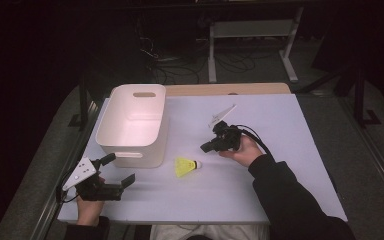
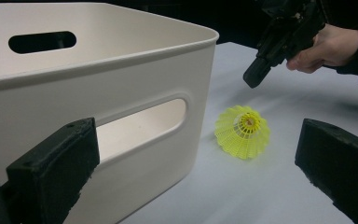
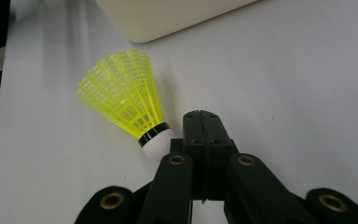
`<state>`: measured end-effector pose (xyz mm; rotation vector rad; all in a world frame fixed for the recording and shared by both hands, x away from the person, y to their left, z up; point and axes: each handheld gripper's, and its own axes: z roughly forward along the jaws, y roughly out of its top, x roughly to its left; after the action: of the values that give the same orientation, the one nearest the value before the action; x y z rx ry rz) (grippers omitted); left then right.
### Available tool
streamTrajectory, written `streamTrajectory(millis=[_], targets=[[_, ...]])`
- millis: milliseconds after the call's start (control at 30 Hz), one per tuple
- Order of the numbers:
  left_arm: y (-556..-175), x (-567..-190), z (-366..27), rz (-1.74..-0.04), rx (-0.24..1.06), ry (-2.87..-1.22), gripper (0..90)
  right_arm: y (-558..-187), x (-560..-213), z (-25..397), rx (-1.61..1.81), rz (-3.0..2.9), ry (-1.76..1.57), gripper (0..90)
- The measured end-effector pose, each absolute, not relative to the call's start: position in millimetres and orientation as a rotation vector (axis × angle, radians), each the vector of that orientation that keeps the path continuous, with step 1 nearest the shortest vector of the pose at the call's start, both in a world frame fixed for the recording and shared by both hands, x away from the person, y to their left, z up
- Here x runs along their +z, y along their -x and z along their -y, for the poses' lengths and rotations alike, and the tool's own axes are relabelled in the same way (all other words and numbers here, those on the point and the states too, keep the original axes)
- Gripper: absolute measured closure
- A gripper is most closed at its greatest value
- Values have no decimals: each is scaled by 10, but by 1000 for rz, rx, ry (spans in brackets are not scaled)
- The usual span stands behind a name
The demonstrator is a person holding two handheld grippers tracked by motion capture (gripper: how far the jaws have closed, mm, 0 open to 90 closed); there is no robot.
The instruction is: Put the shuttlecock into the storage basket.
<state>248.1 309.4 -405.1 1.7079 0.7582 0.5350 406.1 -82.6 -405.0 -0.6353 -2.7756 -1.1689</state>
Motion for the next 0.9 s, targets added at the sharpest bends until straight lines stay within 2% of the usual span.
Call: streamTrajectory(millis=[900], targets=[[-2481, -4052, -3094, -758, 534, -1708, 0, -3702, -4192, 727, -1122, 2756, 490, 888]])
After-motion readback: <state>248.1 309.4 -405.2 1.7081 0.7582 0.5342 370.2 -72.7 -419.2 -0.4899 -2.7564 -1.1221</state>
